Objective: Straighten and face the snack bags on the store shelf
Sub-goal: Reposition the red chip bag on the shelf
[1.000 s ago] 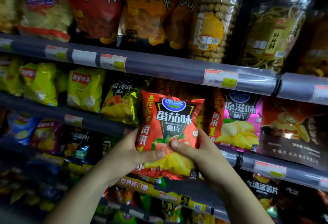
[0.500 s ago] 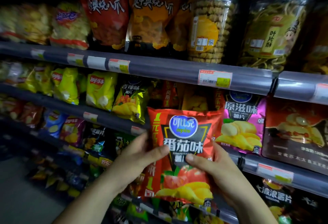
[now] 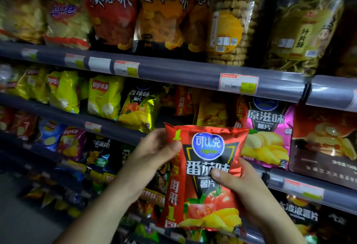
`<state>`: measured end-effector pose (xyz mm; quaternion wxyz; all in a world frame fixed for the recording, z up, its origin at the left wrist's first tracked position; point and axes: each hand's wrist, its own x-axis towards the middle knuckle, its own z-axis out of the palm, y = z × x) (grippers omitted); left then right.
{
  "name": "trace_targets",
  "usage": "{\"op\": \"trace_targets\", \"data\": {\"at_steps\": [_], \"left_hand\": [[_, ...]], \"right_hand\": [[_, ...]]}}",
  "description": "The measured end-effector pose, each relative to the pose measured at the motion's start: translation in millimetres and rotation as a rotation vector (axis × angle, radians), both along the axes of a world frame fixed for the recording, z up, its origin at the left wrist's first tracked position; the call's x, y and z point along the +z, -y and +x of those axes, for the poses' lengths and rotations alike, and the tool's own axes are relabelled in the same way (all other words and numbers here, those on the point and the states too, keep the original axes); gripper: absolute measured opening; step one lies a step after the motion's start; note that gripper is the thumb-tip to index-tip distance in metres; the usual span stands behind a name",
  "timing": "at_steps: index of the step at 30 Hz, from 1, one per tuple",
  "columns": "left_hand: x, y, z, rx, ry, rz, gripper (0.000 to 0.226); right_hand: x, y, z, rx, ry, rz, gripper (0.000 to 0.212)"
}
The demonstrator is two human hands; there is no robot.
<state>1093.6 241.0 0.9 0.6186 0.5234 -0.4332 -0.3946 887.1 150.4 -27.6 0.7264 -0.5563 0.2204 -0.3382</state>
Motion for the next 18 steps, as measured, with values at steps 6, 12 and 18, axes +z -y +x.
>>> {"op": "trace_targets", "data": {"at_steps": [6,12,18], "left_hand": [[11.0,28.9,28.9,0.205,-0.012,-0.099,0.018],[13.7,47.6,75.2,0.082,-0.206,-0.035,0.036],[-0.9,68.7,90.2,-0.001,-0.087,0.028,0.030]], "right_hand": [[6.9,1.3,25.4,0.050,-0.052,-0.072,0.048],[9.7,11.4,45.5,0.008,-0.084,-0.056,0.063],[11.4,29.2,58.5,-0.234,-0.105,-0.010,0.077]]}}
